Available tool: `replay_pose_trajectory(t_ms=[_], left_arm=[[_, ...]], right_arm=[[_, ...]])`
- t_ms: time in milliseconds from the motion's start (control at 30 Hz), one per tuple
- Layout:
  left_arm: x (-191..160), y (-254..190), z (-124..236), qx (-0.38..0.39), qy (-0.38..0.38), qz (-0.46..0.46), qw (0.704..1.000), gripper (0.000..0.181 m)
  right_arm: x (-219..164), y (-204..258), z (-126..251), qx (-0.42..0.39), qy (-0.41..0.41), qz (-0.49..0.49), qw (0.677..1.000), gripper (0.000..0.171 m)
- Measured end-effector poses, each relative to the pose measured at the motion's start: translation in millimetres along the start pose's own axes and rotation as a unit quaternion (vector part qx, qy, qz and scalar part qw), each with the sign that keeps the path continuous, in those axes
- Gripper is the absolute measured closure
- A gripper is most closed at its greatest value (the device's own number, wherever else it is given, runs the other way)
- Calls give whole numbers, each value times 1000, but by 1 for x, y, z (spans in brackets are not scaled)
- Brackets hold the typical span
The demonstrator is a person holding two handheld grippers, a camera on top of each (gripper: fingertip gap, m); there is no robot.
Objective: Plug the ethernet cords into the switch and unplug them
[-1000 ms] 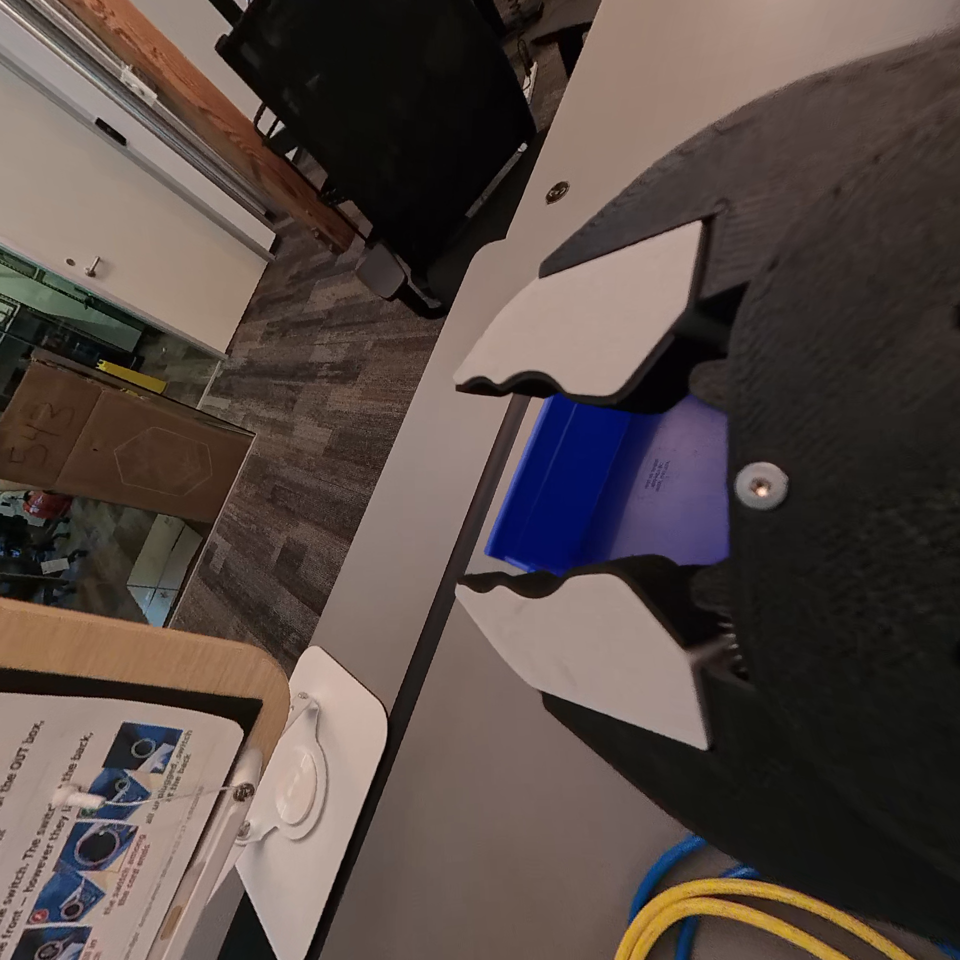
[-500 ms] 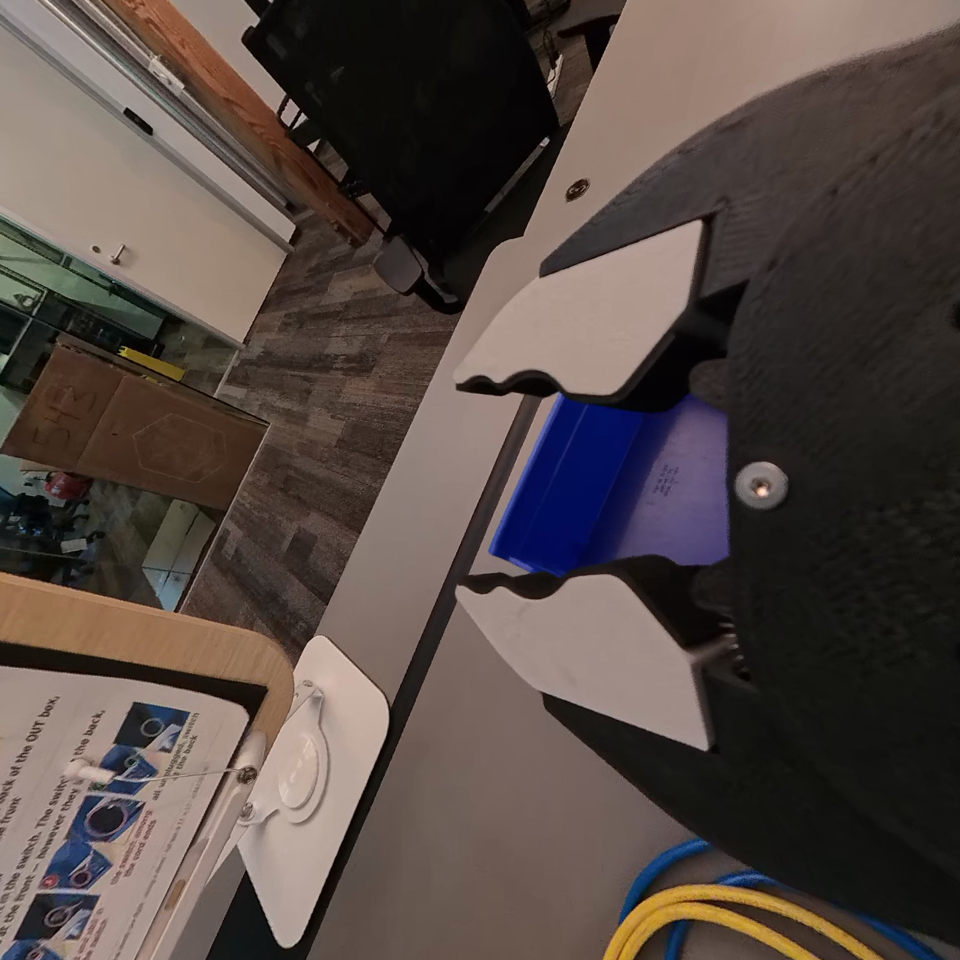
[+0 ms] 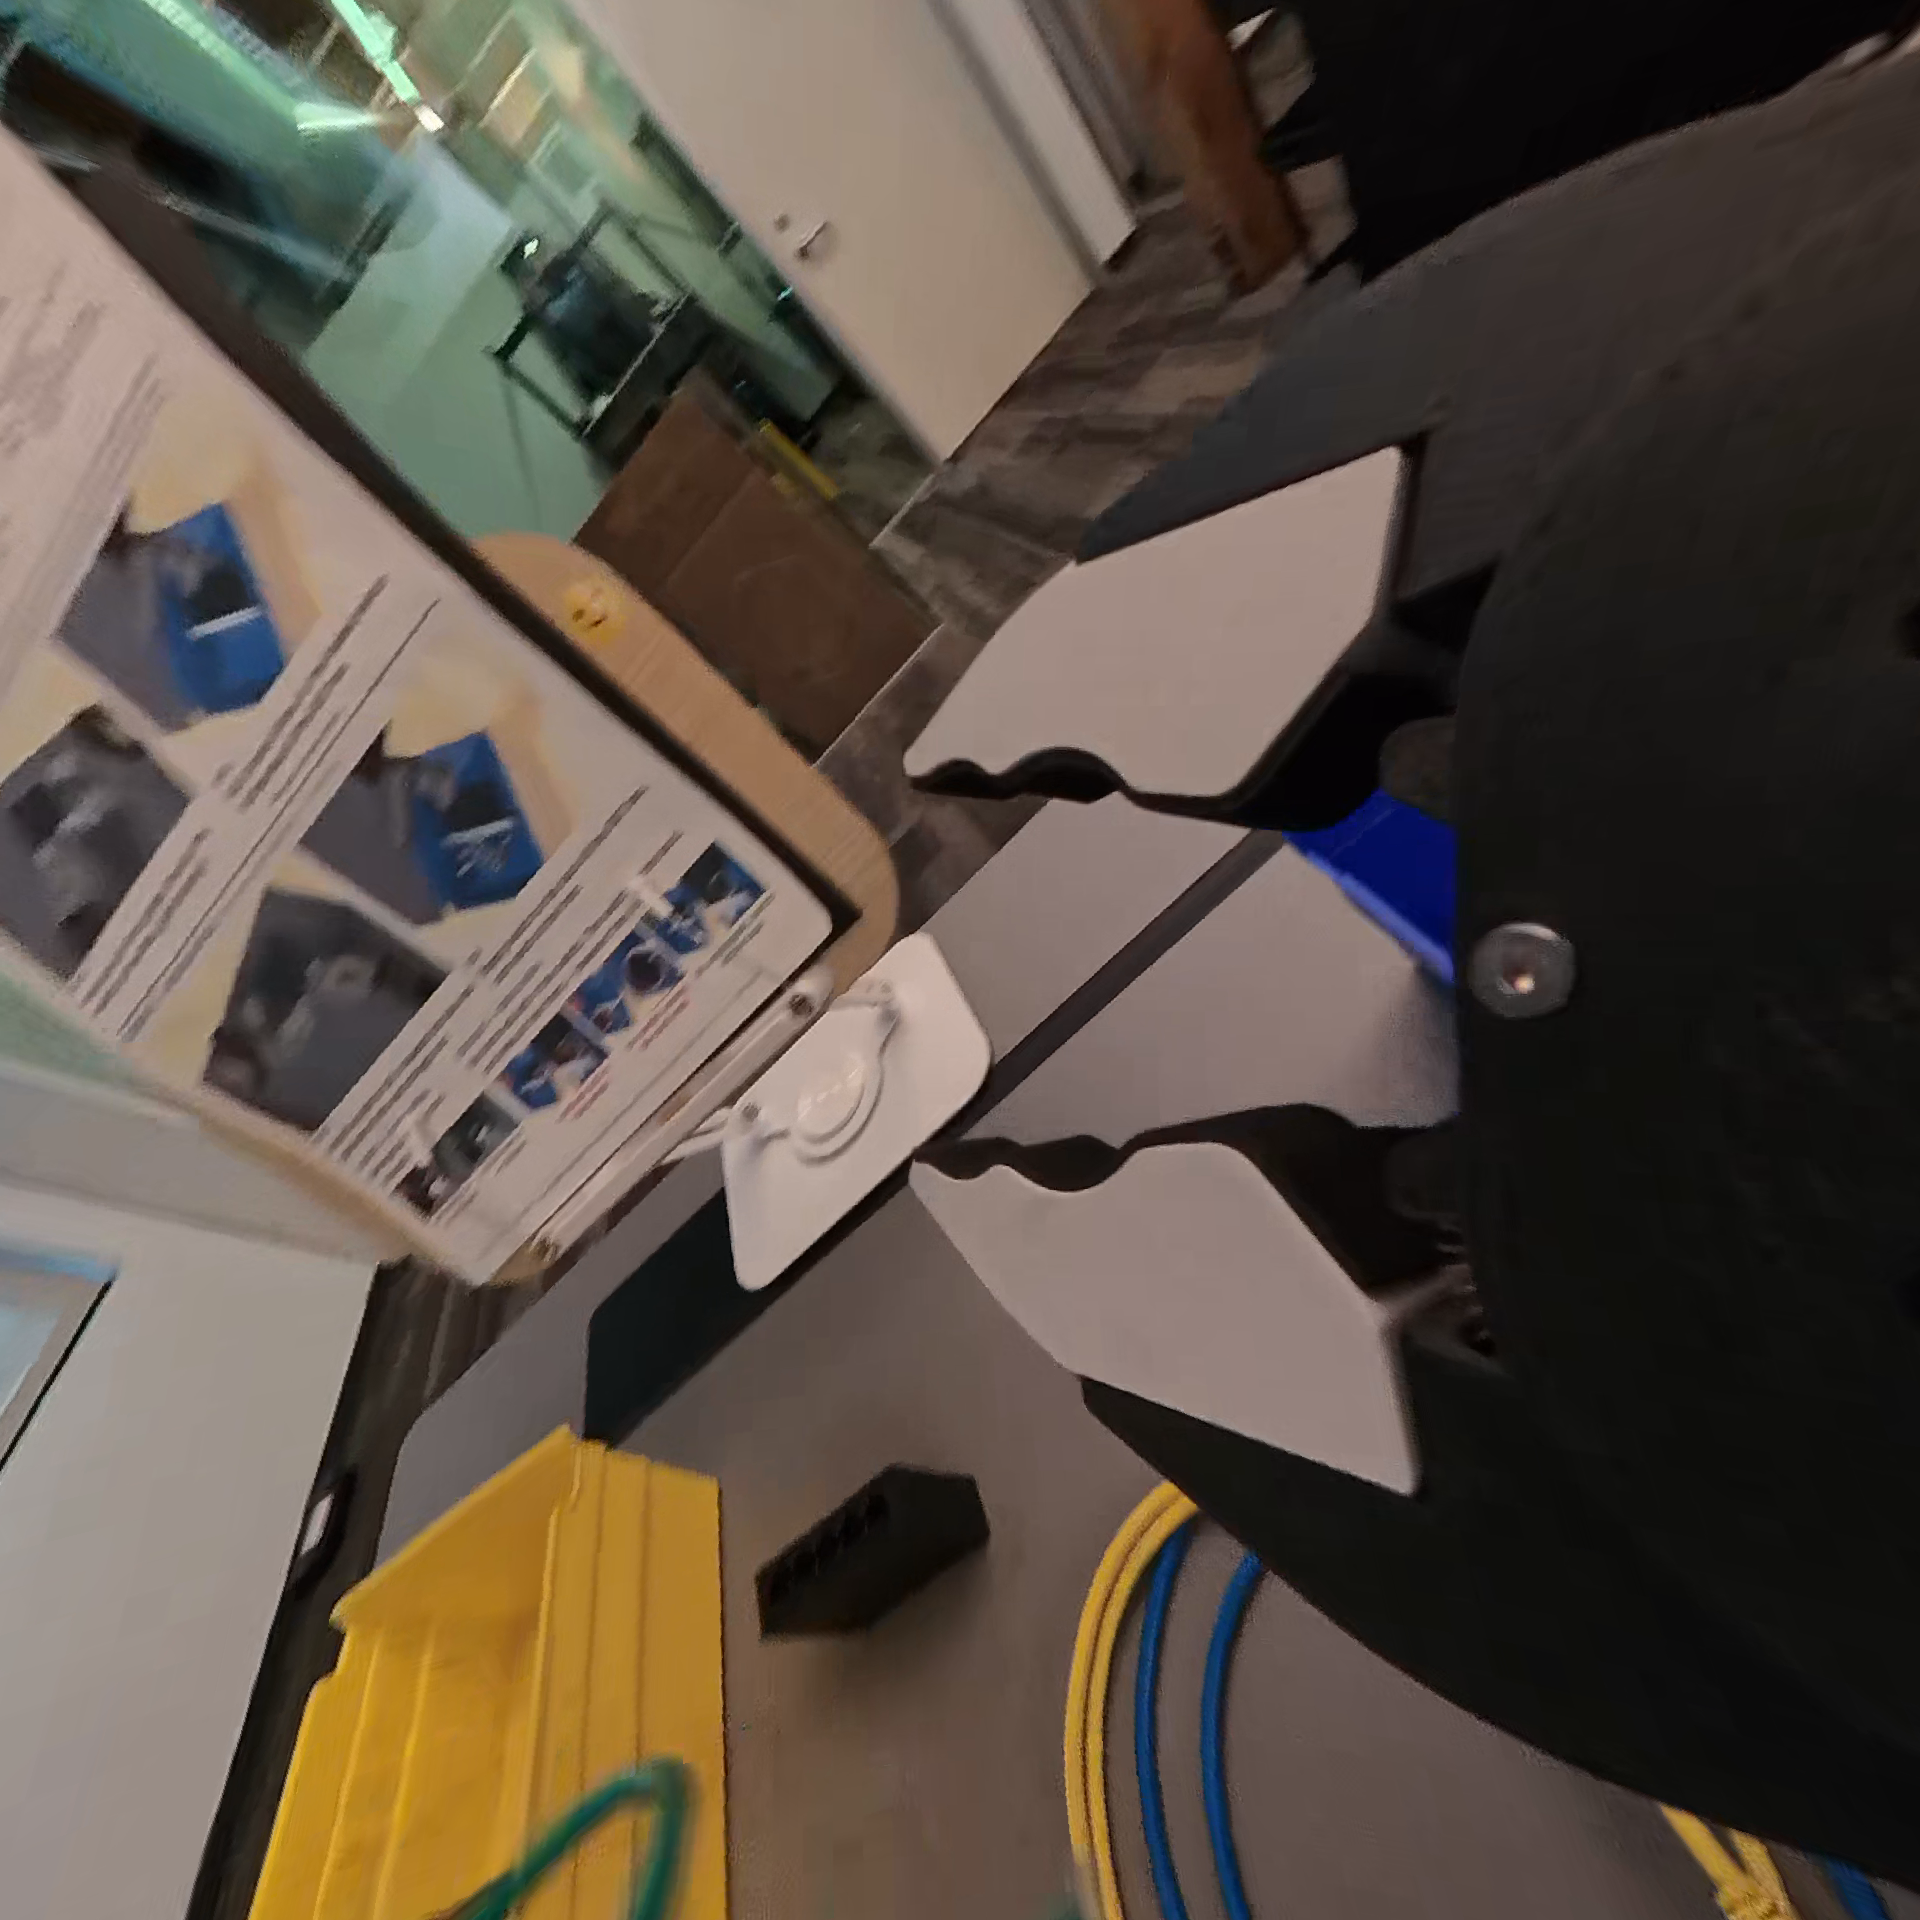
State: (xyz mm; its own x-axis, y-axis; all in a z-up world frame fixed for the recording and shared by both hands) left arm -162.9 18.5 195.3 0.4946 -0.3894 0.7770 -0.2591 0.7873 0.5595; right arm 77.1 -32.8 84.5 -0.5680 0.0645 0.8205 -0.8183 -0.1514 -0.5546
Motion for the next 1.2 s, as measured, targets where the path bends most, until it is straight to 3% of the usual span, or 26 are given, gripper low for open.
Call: replay_pose_trajectory(t_ms=[200, 433, 633, 833, 933, 1000, 1100, 1167, 1200], left_arm=[[29, -79, -41, -190, -21, -26, 981, 176], [12, -150, -84, -331, 57, -58, 940, 176], [10, -167, -98, -352, 59, -53, 933, 176], [11, -166, -102, -321, 51, -34, 945, 176], [14, -159, -104, -296, 43, -13, 954, 176], [18, -152, -102, -292, 29, 23, 956, 167], [15, -132, -93, -286, 0, 120, 951, 116], [9, -120, -79, -318, -45, 225, 920, 111], [5, -116, -72, -346, -69, 289, 890, 109]], right_arm=[[51, 27, 19, 51, -129, 29, 990, 107], [110, 68, 63, 134, -307, 48, 941, 111], [97, 69, 55, 152, -285, 51, 945, 135], [91, 66, 42, 174, -262, -18, 949, 139], [91, 70, 42, 196, -260, -23, 945, 164], [96, 70, 46, 203, -268, -35, 941, 164], [101, 65, 54, 197, -290, -34, 936, 164], [103, 61, 60, 191, -302, -30, 933, 165], [104, 58, 63, 184, -311, -29, 932, 165]])
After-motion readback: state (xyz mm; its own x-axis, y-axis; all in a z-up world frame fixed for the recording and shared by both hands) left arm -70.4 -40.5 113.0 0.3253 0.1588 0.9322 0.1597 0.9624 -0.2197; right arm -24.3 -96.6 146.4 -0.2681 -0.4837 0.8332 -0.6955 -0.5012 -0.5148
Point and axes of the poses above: each gripper's, where its closed fingertips meet, z back along the fingers, x out of its top, y = z × x across the jaws, the point moved 1 cm from there along z, back along the fingers, and after that the axes turned 5 degrees about z, right-handed, at the moved point
